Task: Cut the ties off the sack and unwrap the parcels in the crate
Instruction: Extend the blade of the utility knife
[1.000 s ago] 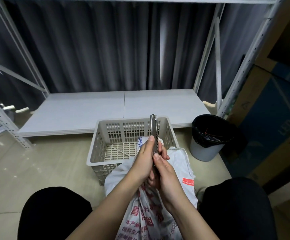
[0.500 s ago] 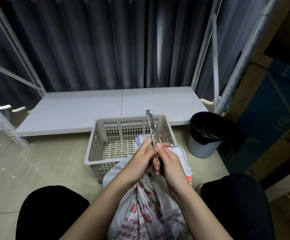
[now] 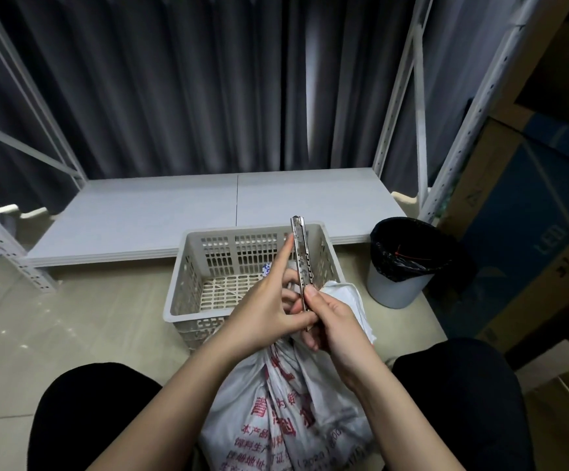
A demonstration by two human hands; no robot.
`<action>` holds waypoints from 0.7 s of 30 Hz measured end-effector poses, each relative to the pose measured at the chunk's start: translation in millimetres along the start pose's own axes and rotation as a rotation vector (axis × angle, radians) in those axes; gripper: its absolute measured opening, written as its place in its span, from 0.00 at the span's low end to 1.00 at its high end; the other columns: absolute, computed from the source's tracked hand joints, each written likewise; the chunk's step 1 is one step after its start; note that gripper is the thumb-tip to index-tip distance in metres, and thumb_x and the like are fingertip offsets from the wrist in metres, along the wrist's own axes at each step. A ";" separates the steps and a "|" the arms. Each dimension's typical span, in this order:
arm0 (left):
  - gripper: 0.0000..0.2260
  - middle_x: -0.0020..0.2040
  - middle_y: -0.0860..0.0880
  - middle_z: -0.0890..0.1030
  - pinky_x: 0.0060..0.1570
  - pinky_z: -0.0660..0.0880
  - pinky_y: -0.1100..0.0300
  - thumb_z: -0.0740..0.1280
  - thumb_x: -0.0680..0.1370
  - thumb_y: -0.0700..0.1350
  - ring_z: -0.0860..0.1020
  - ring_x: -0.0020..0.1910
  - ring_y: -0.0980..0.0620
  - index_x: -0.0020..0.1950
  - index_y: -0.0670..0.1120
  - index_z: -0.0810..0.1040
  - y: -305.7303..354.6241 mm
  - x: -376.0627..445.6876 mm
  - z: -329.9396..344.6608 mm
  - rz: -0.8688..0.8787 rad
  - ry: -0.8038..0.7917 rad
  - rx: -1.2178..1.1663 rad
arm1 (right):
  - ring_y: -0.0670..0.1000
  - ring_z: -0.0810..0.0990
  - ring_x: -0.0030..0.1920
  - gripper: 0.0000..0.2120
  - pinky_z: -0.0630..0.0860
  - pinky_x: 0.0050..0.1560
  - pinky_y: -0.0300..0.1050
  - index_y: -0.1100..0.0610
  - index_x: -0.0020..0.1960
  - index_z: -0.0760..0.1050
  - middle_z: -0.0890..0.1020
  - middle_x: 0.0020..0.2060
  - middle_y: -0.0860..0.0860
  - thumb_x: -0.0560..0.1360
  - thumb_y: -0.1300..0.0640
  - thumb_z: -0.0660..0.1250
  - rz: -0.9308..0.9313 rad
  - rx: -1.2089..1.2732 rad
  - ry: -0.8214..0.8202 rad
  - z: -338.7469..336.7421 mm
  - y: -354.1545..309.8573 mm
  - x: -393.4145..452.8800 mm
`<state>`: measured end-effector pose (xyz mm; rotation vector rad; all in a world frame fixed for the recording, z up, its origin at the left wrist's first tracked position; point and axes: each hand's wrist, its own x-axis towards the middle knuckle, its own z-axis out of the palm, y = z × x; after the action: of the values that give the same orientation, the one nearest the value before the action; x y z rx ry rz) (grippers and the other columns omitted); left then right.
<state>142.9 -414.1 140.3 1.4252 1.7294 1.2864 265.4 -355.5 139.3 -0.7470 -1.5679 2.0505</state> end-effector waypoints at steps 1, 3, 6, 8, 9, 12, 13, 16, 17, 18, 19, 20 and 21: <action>0.49 0.46 0.50 0.70 0.35 0.69 0.66 0.72 0.72 0.36 0.70 0.30 0.61 0.77 0.62 0.42 -0.8 -1.7 1.1 0.001 0.002 -0.006 | 0.45 0.66 0.20 0.16 0.61 0.22 0.34 0.59 0.38 0.72 0.74 0.22 0.51 0.81 0.51 0.56 0.005 -0.031 -0.007 1.0 -2.0 -1.3; 0.48 0.54 0.48 0.73 0.36 0.72 0.62 0.71 0.73 0.36 0.72 0.31 0.62 0.76 0.64 0.42 -0.3 -5.7 4.7 0.002 0.017 -0.009 | 0.42 0.65 0.19 0.16 0.60 0.21 0.31 0.58 0.38 0.69 0.72 0.20 0.47 0.81 0.52 0.54 0.010 -0.047 -0.018 4.9 -6.7 -4.1; 0.45 0.58 0.46 0.74 0.40 0.79 0.52 0.69 0.73 0.38 0.75 0.34 0.61 0.74 0.67 0.43 0.6 -9.9 9.8 0.004 0.058 -0.051 | 0.38 0.68 0.16 0.16 0.61 0.19 0.26 0.55 0.37 0.66 0.70 0.15 0.44 0.83 0.59 0.50 0.032 0.001 -0.001 12.2 -14.9 -7.7; 0.44 0.56 0.49 0.75 0.38 0.77 0.60 0.67 0.74 0.35 0.75 0.33 0.62 0.73 0.65 0.43 0.6 -10.8 12.2 0.001 0.066 -0.099 | 0.38 0.68 0.15 0.16 0.60 0.18 0.26 0.55 0.38 0.66 0.71 0.15 0.44 0.83 0.59 0.50 0.027 0.004 0.018 15.1 -16.7 -8.8; 0.44 0.55 0.52 0.76 0.37 0.74 0.64 0.66 0.75 0.32 0.75 0.32 0.63 0.74 0.63 0.42 0.4 -11.4 13.8 -0.006 0.064 -0.122 | 0.38 0.68 0.15 0.16 0.60 0.17 0.26 0.55 0.38 0.67 0.71 0.15 0.45 0.83 0.59 0.51 0.028 0.018 0.031 16.2 -16.6 -8.8; 0.43 0.59 0.53 0.77 0.39 0.74 0.65 0.64 0.76 0.30 0.79 0.38 0.62 0.75 0.60 0.40 -0.4 -14.0 19.3 -0.040 0.063 -0.220 | 0.38 0.69 0.16 0.15 0.60 0.19 0.26 0.56 0.41 0.71 0.73 0.17 0.44 0.83 0.58 0.52 0.027 0.030 0.069 17.8 -13.5 -10.0; 0.43 0.60 0.49 0.77 0.40 0.76 0.63 0.64 0.77 0.31 0.80 0.42 0.59 0.75 0.61 0.40 -0.7 -14.9 21.5 -0.041 0.082 -0.241 | 0.38 0.69 0.17 0.14 0.61 0.19 0.27 0.57 0.42 0.72 0.74 0.18 0.44 0.83 0.57 0.52 0.029 0.027 0.079 18.2 -11.8 -10.1; 0.42 0.62 0.42 0.74 0.44 0.78 0.54 0.65 0.75 0.40 0.81 0.49 0.45 0.71 0.72 0.40 0.4 -17.4 25.1 -0.039 0.139 -0.186 | 0.38 0.69 0.18 0.15 0.61 0.21 0.27 0.59 0.46 0.74 0.76 0.21 0.44 0.82 0.54 0.53 0.048 0.016 0.080 19.5 -8.4 -11.2; 0.42 0.63 0.43 0.74 0.44 0.78 0.53 0.65 0.75 0.41 0.81 0.48 0.43 0.69 0.76 0.41 -0.1 -17.3 26.3 -0.047 0.155 -0.167 | 0.38 0.68 0.19 0.15 0.61 0.21 0.28 0.59 0.47 0.75 0.77 0.24 0.45 0.82 0.52 0.53 0.053 0.010 0.086 19.4 -7.5 -10.8; 0.41 0.61 0.44 0.74 0.43 0.78 0.53 0.65 0.75 0.41 0.81 0.46 0.42 0.67 0.78 0.43 -0.9 -17.7 28.0 -0.052 0.172 -0.166 | 0.38 0.67 0.20 0.15 0.61 0.21 0.29 0.58 0.48 0.76 0.77 0.27 0.46 0.82 0.51 0.54 0.057 0.005 0.095 19.5 -6.7 -10.3; 0.41 0.58 0.44 0.74 0.41 0.78 0.54 0.65 0.75 0.42 0.80 0.42 0.44 0.66 0.79 0.44 -1.7 -17.9 29.7 -0.052 0.195 -0.167 | 0.38 0.67 0.20 0.16 0.62 0.22 0.30 0.57 0.48 0.77 0.78 0.29 0.48 0.81 0.50 0.55 0.062 0.003 0.108 20.0 -6.1 -9.9; 0.40 0.55 0.46 0.75 0.40 0.76 0.55 0.65 0.74 0.44 0.79 0.38 0.48 0.65 0.80 0.44 -2.2 -18.2 31.1 -0.048 0.221 -0.150 | 0.40 0.69 0.22 0.16 0.64 0.23 0.30 0.56 0.47 0.78 0.79 0.30 0.50 0.81 0.49 0.55 0.071 0.003 0.125 21.1 -5.3 -9.7; 0.38 0.53 0.47 0.75 0.39 0.75 0.56 0.64 0.73 0.46 0.77 0.35 0.52 0.65 0.80 0.45 -3.2 -18.4 33.2 -0.050 0.245 -0.110 | 0.42 0.73 0.24 0.18 0.68 0.25 0.32 0.56 0.46 0.79 0.80 0.30 0.51 0.81 0.48 0.56 0.082 0.005 0.144 22.6 -3.8 -9.5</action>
<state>175.4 -420.6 121.5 1.1954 1.8052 1.5563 257.7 -377.0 149.0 -0.9491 -1.4740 2.0086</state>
